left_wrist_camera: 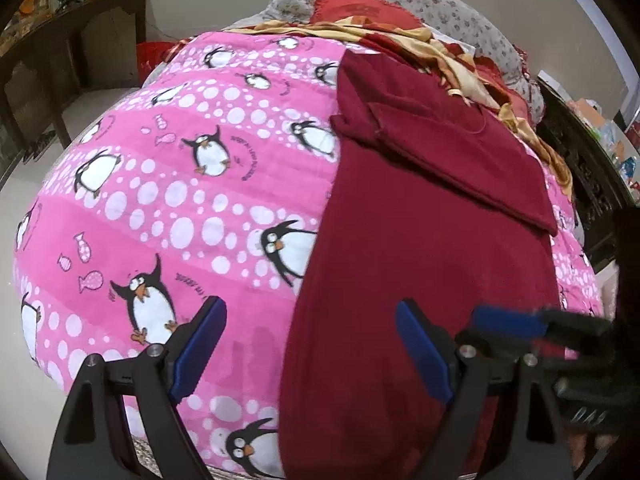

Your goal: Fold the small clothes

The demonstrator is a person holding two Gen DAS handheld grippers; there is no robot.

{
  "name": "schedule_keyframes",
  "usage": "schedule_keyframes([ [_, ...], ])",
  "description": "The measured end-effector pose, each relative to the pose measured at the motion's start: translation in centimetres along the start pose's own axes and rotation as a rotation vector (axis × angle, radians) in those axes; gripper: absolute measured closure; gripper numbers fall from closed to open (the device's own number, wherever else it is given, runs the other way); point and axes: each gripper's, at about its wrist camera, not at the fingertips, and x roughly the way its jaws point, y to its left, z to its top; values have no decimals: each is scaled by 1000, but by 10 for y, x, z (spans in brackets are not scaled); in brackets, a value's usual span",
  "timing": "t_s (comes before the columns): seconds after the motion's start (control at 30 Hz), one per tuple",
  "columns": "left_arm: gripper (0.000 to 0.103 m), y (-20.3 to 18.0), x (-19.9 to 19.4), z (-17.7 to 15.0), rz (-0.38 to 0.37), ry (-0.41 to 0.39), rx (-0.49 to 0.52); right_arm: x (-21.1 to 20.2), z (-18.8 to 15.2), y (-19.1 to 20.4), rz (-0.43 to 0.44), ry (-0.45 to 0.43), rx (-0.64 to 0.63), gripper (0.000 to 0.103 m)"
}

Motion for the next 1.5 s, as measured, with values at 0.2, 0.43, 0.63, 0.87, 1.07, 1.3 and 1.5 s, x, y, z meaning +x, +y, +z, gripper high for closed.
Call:
schedule_keyframes([
  [0.2,9,-13,3,-1,-43,-8,31,-10,-34,-28,-42,52,74,48],
  [0.43,9,-14,15,11,-43,13,73,-85,-116,-86,-158,-31,228,48],
  [0.63,9,-1,17,12,-9,25,51,-132,-173,-138,-278,-126,419,48],
  [0.87,9,0,18,-8,-15,79,57,-119,-165,-154,-215,-175,462,46],
  [1.07,9,6,23,-30,-48,154,62,-109,-163,-138,-229,-148,380,44],
  [1.3,9,6,20,-41,-21,163,88,-110,-164,-123,-87,-139,296,44],
  [1.5,8,1,23,-42,5,171,91,-104,-162,-121,-55,-109,275,44],
])
